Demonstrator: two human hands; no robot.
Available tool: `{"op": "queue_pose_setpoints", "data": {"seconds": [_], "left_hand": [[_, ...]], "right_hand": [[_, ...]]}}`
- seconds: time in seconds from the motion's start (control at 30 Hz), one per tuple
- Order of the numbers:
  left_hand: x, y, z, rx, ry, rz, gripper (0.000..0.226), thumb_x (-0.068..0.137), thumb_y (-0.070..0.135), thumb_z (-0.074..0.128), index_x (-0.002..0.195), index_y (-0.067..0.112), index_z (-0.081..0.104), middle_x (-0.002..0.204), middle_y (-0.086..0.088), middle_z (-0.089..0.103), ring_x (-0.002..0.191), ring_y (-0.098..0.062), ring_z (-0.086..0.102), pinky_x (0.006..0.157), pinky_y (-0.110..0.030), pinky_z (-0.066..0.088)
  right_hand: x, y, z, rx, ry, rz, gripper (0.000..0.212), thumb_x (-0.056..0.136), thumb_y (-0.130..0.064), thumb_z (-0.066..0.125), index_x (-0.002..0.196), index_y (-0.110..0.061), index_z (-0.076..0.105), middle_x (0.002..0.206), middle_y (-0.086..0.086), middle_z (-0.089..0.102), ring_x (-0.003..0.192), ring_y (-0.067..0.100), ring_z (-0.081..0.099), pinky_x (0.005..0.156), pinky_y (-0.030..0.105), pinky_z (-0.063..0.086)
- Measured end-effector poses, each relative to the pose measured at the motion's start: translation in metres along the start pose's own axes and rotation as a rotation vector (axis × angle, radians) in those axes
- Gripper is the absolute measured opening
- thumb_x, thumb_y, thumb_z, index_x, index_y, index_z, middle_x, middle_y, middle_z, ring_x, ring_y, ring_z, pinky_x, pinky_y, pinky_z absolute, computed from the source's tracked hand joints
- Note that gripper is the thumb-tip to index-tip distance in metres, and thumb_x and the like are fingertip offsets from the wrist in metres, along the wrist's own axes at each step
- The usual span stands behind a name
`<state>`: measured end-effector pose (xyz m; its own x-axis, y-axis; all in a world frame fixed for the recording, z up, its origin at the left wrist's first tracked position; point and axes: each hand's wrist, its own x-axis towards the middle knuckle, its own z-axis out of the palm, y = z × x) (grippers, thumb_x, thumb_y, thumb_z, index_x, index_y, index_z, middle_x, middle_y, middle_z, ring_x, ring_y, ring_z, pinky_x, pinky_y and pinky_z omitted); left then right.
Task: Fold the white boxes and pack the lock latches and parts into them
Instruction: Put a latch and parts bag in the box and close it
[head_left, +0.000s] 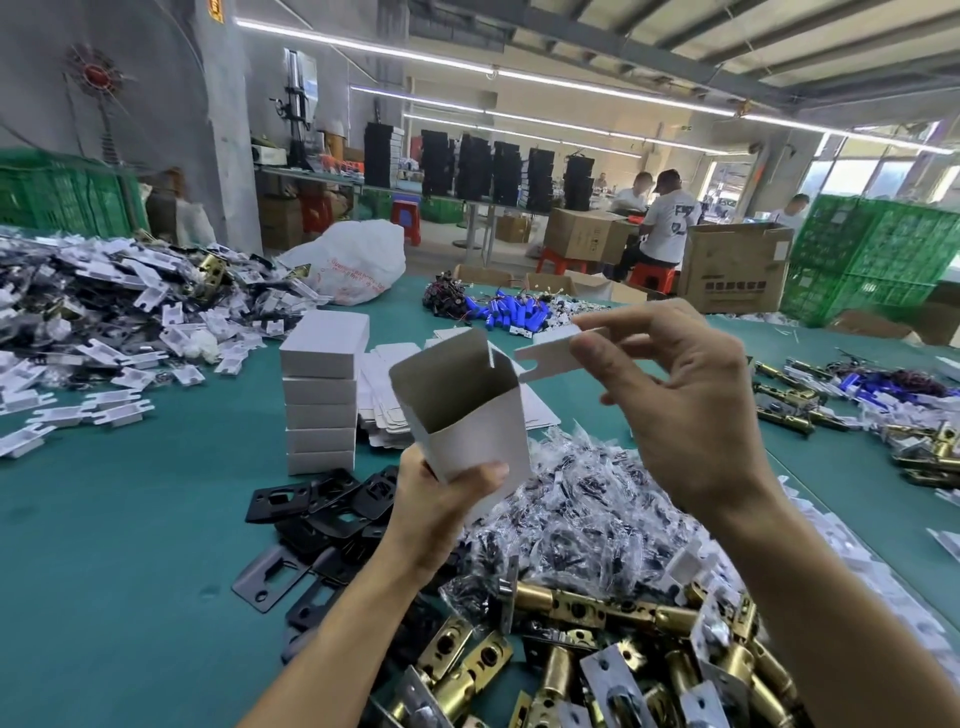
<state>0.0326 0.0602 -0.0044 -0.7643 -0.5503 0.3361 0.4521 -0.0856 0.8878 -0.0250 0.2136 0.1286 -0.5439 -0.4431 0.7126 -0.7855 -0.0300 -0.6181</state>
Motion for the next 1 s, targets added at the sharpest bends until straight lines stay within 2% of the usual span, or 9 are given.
{"op": "queue_pose_setpoints", "data": {"seconds": [0.17,0.3,0.37,0.53,0.63,0.73,0.8,0.93,1.0], "left_hand": [[0.000,-0.004,0.003,0.117,-0.023,-0.053,0.043,0.059,0.032,0.078,0.097,0.015,0.069,0.076,0.012,0.070,0.071,-0.001,0.066,0.059,-0.017,0.051],[0.001,-0.006,0.003,0.124,-0.012,-0.063,0.032,0.066,0.019,0.073,0.097,0.013,0.068,0.074,0.012,0.070,0.072,-0.001,0.066,0.059,-0.016,0.050],[0.001,-0.006,0.003,0.152,-0.011,-0.065,0.031,0.065,0.022,0.074,0.094,0.015,0.069,0.073,0.013,0.069,0.071,-0.001,0.066,0.059,-0.017,0.051],[0.001,-0.004,0.006,0.244,0.021,-0.066,0.037,0.054,0.041,0.072,0.080,0.016,0.070,0.069,0.005,0.064,0.062,-0.009,0.060,0.055,-0.028,0.048],[0.001,-0.005,0.006,0.290,0.025,-0.051,0.036,0.056,0.041,0.071,0.080,0.014,0.069,0.073,-0.004,0.063,0.063,-0.015,0.058,0.054,-0.036,0.048],[0.001,-0.007,0.005,0.359,0.036,-0.043,0.015,0.065,0.030,0.071,0.075,0.020,0.067,0.066,0.000,0.061,0.057,-0.014,0.055,0.049,-0.034,0.046],[0.001,-0.009,0.005,0.400,0.042,-0.036,0.015,0.066,0.030,0.070,0.074,0.019,0.064,0.062,0.000,0.056,0.052,-0.014,0.050,0.046,-0.034,0.043],[0.001,-0.010,0.005,0.446,0.039,-0.029,0.011,0.068,0.028,0.068,0.075,0.021,0.066,0.059,0.003,0.053,0.050,-0.013,0.045,0.045,-0.027,0.040],[0.001,-0.011,0.005,0.467,0.031,-0.025,0.011,0.068,0.028,0.067,0.074,0.019,0.065,0.057,0.006,0.050,0.049,-0.012,0.041,0.045,-0.027,0.036]], "right_hand": [[0.000,0.004,0.009,-0.110,-0.065,-0.009,0.015,0.091,-0.012,0.067,0.101,-0.021,0.071,0.088,0.002,0.069,0.069,0.013,0.070,0.052,0.030,0.058],[0.004,0.008,0.017,-0.376,-0.067,-0.126,0.024,0.091,-0.011,0.068,0.114,-0.016,0.074,0.092,0.003,0.068,0.079,0.012,0.063,0.071,0.029,0.054],[0.005,0.006,0.021,-0.461,-0.077,-0.198,0.026,0.091,-0.009,0.068,0.116,-0.017,0.073,0.092,0.005,0.066,0.079,0.016,0.061,0.070,0.023,0.049],[0.002,0.004,0.031,-0.584,-0.117,-0.273,0.026,0.087,-0.002,0.066,0.112,-0.011,0.069,0.087,0.011,0.066,0.075,0.036,0.065,0.066,0.045,0.054],[0.002,0.007,0.034,-0.680,-0.177,-0.235,0.012,0.089,-0.003,0.064,0.098,-0.009,0.059,0.080,0.009,0.065,0.070,0.036,0.062,0.061,0.046,0.053],[0.000,0.008,0.037,-0.824,-0.240,-0.209,0.011,0.088,-0.009,0.065,0.094,-0.014,0.056,0.078,0.005,0.066,0.070,0.033,0.061,0.056,0.039,0.050],[-0.001,0.007,0.038,-0.946,-0.273,-0.203,0.012,0.089,-0.013,0.063,0.098,-0.020,0.059,0.075,0.000,0.063,0.069,0.027,0.057,0.052,0.032,0.038],[0.001,0.010,0.037,-1.035,-0.411,-0.087,0.016,0.092,-0.011,0.052,0.102,-0.022,0.060,0.067,-0.006,0.032,0.064,0.021,0.035,0.056,0.033,0.030],[0.003,0.011,0.036,-1.048,-0.502,0.010,0.014,0.094,-0.015,0.046,0.099,-0.018,0.059,0.069,-0.004,0.031,0.071,0.024,0.038,0.059,0.034,0.032]]}}
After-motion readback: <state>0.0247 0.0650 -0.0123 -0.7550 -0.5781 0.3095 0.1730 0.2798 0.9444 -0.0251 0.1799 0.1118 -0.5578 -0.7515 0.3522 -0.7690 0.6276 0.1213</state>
